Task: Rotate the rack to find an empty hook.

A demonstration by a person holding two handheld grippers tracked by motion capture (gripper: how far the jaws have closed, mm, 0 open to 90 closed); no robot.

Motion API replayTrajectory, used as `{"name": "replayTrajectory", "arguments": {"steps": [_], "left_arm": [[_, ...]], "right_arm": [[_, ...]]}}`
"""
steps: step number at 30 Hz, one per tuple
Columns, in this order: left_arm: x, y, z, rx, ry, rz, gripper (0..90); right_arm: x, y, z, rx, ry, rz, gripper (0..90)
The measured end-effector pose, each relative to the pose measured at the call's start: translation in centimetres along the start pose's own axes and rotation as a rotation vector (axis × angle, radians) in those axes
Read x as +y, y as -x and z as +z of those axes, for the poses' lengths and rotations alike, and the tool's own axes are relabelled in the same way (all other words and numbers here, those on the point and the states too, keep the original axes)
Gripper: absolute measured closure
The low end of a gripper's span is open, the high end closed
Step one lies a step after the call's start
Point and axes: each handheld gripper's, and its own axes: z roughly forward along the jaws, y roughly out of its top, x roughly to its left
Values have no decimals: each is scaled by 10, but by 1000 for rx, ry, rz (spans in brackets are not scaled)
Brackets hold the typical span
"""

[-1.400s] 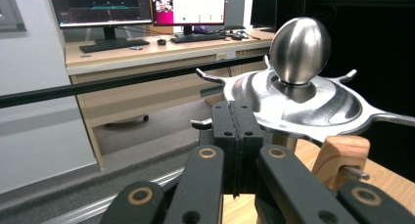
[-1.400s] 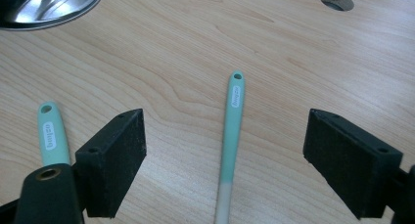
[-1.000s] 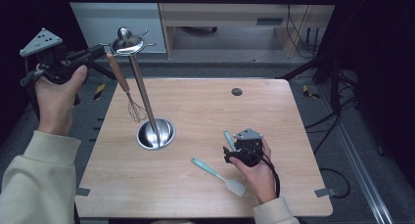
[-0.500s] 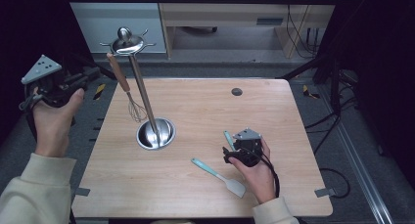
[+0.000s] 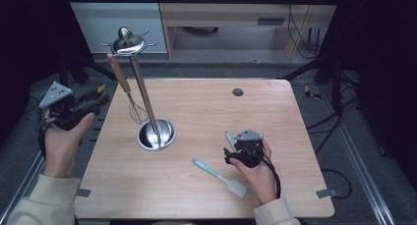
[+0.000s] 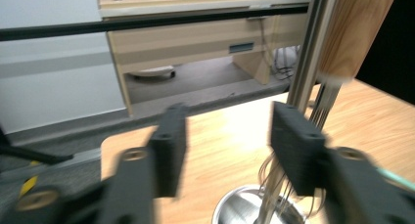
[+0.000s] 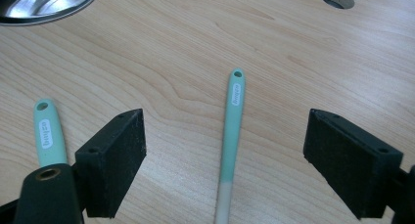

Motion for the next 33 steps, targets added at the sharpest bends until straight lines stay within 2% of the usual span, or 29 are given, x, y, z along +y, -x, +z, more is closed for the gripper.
{"name": "replayTrajectory", "arguments": {"steps": [8,15,18,20,22,26,29,33], "left_arm": [[-41,9,6,-24,-66,-1,220],[-82,17,16,-34,-133,-10,149],[-95,21,21,-46,-150,15,131],[-104,23,26,-39,-159,21,125],[-112,23,29,-49,-175,24,119],[-123,21,29,-41,-198,13,111],[-128,18,30,-31,-212,20,110],[-132,14,31,-23,-224,10,109]], "right_arm": [[7,-1,-3,-7,7,-15,177],[21,3,-7,-26,1,-30,247],[25,6,-8,-25,-12,-42,290],[26,7,-6,-21,-30,-46,311],[27,8,-4,-16,-44,-50,348],[27,6,0,16,-64,-56,445],[27,2,2,40,-77,-68,546],[27,-6,7,71,-89,-90,642]]}}
